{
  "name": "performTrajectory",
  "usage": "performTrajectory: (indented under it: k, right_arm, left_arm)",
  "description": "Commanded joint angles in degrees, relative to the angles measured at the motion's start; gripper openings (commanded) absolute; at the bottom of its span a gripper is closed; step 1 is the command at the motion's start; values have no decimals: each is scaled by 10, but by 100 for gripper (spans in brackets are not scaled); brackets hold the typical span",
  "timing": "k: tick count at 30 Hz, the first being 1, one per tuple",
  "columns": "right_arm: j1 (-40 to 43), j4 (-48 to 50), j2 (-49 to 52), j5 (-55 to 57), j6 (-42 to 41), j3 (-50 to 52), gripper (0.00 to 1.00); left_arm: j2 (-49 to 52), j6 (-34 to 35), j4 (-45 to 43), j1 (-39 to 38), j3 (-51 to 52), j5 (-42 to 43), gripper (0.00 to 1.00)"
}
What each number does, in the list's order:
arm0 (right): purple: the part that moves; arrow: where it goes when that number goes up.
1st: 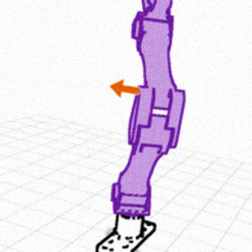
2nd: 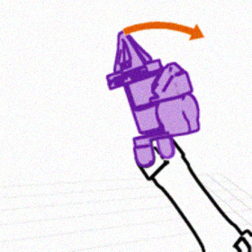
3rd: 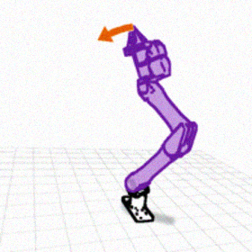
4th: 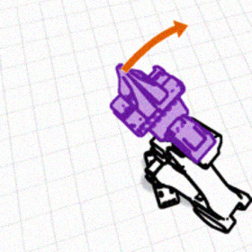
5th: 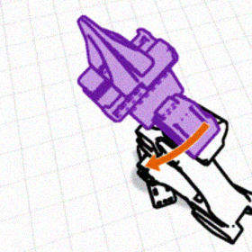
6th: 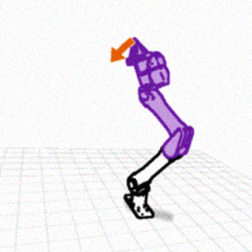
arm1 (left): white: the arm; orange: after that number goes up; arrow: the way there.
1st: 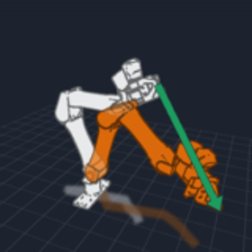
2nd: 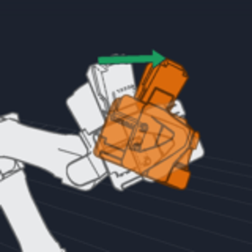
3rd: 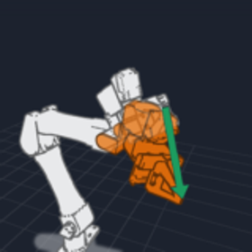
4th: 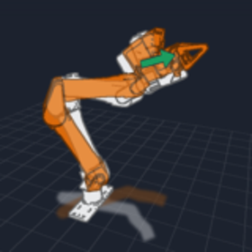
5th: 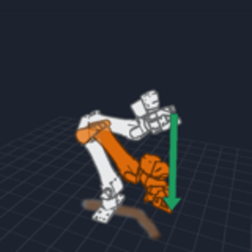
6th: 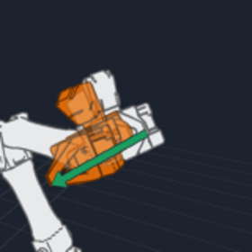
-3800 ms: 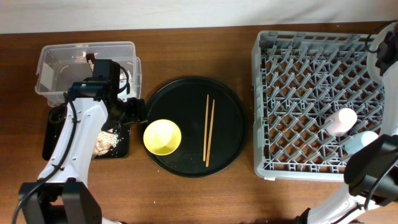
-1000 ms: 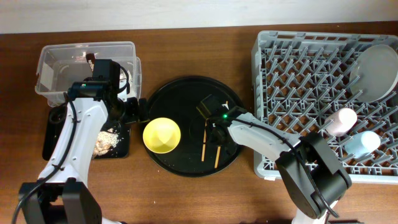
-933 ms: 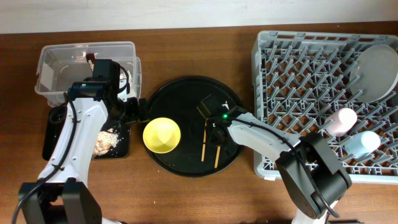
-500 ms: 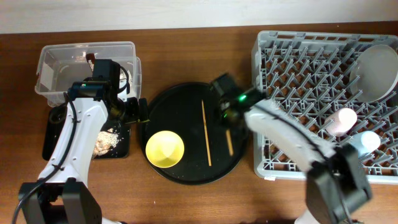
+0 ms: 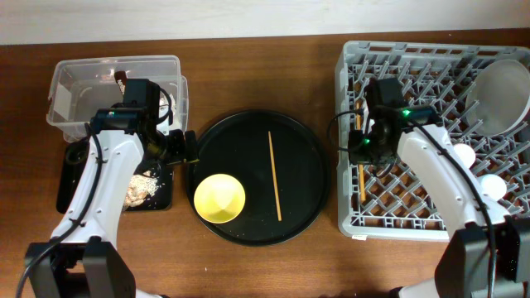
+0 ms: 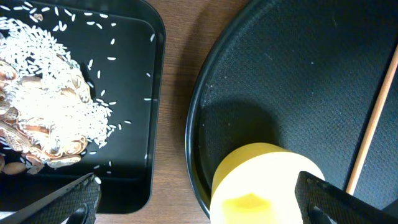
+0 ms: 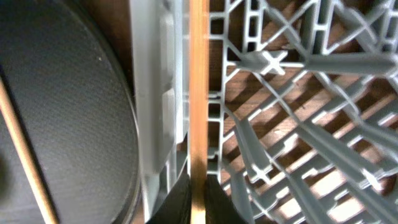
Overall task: Sort waste into correct bins and load items into the dishwasher rack
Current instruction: 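Place one chopstick along the rack's left edge with right gripper, then grasp the second wooden chopstick on the round tray with right gripper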
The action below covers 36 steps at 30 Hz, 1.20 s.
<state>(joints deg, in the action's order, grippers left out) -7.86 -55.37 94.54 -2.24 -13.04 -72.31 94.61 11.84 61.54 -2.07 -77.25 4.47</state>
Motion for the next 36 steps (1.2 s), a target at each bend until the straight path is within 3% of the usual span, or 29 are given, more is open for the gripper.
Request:
performTrajectory:
  k: [1,2,4,10,14,21,27,29,32,36]
  right_arm:
    - [0,18,1,-5,6,5,21]
    - [0,19,1,-6,6,4,22]
    - [0,17,0,-7,6,-2,33]
    - [-2,-12,-11,-83,3,-84,36]
    - [-76,10,-2,-106,4,-94,43]
    - [-224,39,123,-86,-23,-92,48]
    - [-276,57,237,-52,-74,-92,47]
    - [-278,56,253,-48,-74,-92,44]
    - [-278,54,257,-46,-75,-92,22]
    - [-278,52,257,-45,-100,-92,7]
  left_arm:
    - [-12,3,1,4,-1,6,99]
    - [-12,3,1,4,-1,6,99]
    - [-12,3,1,4,-1,6,99]
    - [-12,3,1,4,-1,6,99]
    - [-12,3,0,4,-1,6,99]
    - [-12,3,0,4,-1,6,99]
    - [-12,3,0,4,0,6,99]
    - [-12,3,0,4,0,6,99]
    - [-12,3,0,4,0,6,99]
    - [-12,3,0,4,0,6,99]
